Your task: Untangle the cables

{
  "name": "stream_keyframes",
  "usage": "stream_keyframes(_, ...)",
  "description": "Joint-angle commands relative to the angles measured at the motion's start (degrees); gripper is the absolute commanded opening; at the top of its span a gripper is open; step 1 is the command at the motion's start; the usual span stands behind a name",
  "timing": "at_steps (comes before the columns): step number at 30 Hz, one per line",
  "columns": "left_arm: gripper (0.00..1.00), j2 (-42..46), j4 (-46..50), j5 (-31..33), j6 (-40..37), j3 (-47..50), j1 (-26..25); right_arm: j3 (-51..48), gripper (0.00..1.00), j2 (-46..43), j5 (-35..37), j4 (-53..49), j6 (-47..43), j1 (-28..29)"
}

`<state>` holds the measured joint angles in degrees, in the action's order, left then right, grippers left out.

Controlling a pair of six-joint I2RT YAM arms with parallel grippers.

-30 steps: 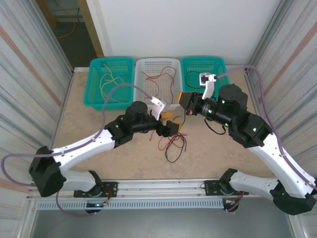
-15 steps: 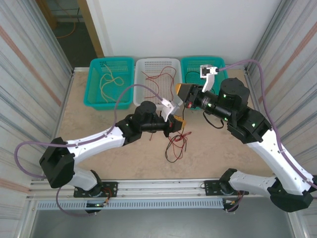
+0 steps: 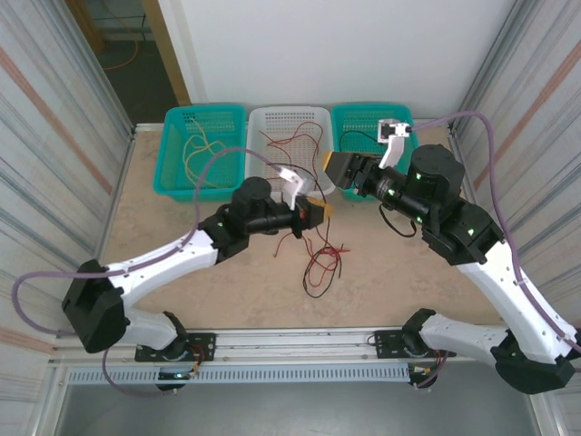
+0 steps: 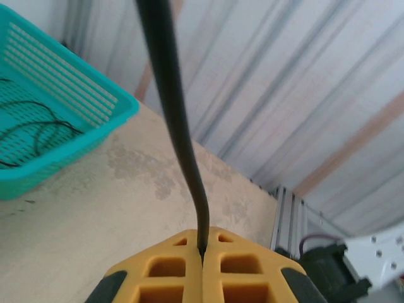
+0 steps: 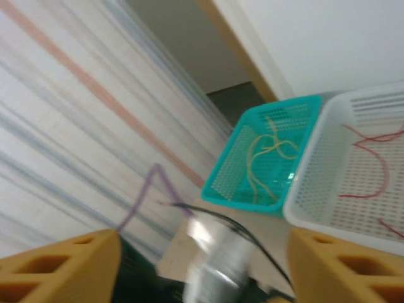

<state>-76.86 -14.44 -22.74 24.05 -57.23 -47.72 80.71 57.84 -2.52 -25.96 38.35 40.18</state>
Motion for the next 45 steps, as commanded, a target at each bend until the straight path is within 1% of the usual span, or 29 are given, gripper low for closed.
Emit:
stream_keyframes(1,0.00,6.1,-3.6,-0.3,7.2,-0.1,3.8,-4.5,0.75,-4.0,4.1,-6.0,0.4,-2.9)
stream_keyframes(4,0.00,9.3,-4.3,-3.2,9.1,-1.1,5.7,-11.8,0.75,-6.5,2.4,-8.3,2.7,-5.8)
stream_keyframes(7,0.00,11.6,-3.2,-3.9,8.9,-3.0,5.7,-18.2,0.70,-7.1,-1.2,-9.2,4.6,-6.3)
stream_keyframes(10,0.00,13.2,-3.9,-4.2,9.1,-4.1,5.7,-24.1,0.67,-8.6,-4.4,-5.7,6.8,-5.2)
stream_keyframes(13,0.00,14.1,-3.7,-3.2,9.0,-5.3,5.7,-27.3,0.68,-10.7,-5.3,-0.8,6.6,-1.7)
stream_keyframes(17,0.00,14.5,-2.6,-2.7,9.5,-7.0,5.7,-25.0,0.74,-11.9,-2.7,1.8,0.1,6.2)
stream_keyframes(20,0.00,14.5,-2.1,-3.1,10.0,-7.8,5.7,-22.5,0.77,-11.6,-1.2,3.7,-4.1,11.1)
stream_keyframes(24,0.00,14.1,-1.3,-4.2,10.9,-8.8,5.7,-19.4,0.78,-9.6,0.9,5.7,-7.4,13.7)
stream_keyframes(26,0.00,13.8,-0.9,-4.8,11.3,-9.0,5.7,-16.6,0.76,-7.3,2.4,4.7,-9.0,13.6)
stream_keyframes(27,0.00,13.8,-0.8,-5.1,11.4,-9.1,5.7,-14.8,0.74,-5.9,2.9,4.0,-10.0,13.7)
stream_keyframes(30,0.00,13.8,-0.3,-5.6,11.2,-9.4,5.7,-10.0,0.59,-1.7,6.3,2.0,-12.4,13.7)
stream_keyframes(32,0.00,14.1,0.4,-5.7,10.9,-9.5,5.7,-7.4,0.57,1.1,8.0,0.8,-13.5,13.7)
stream_keyframes(33,0.00,14.1,0.6,-5.8,10.8,-9.6,5.7,-6.6,0.52,2.0,8.0,0.8,-14.2,13.7)
stream_keyframes(35,0.00,14.2,0.6,-6.4,10.8,-9.6,5.7,-5.4,0.41,3.4,7.4,1.1,-14.8,13.7)
stream_keyframes(36,0.00,14.2,0.6,-6.8,10.7,-9.6,5.7,-4.7,0.33,4.0,6.9,1.3,-15.0,13.7)
stream_keyframes(38,0.00,14.1,1.3,-7.0,10.5,-9.8,5.7,-3.5,0.21,5.1,5.6,1.2,-15.2,13.7)
stream_keyframes(40,0.00,14.1,2.8,-6.1,9.6,-10.0,5.8,-2.8,0.03,5.4,5.5,1.2,-15.3,13.9)
stream_keyframes(41,0.00,14.1,4.0,-5.1,9.1,-10.1,5.8,-2.7,0.00,5.2,5.6,1.5,-15.2,14.1)
stream_keyframes(43,0.00,14.0,7.4,-1.8,7.8,-10.1,5.9,-3.0,0.00,4.2,5.8,2.4,-15.1,14.1)
stream_keyframes(44,0.17,13.8,9.2,-0.5,7.0,-10.0,6.0,-2.9,0.00,3.8,5.8,2.6,-15.0,14.1)
stream_keyframes(45,0.44,13.6,10.7,0.4,5.0,-9.4,6.0,-2.8,0.00,3.4,5.8,2.7,-14.8,14.1)
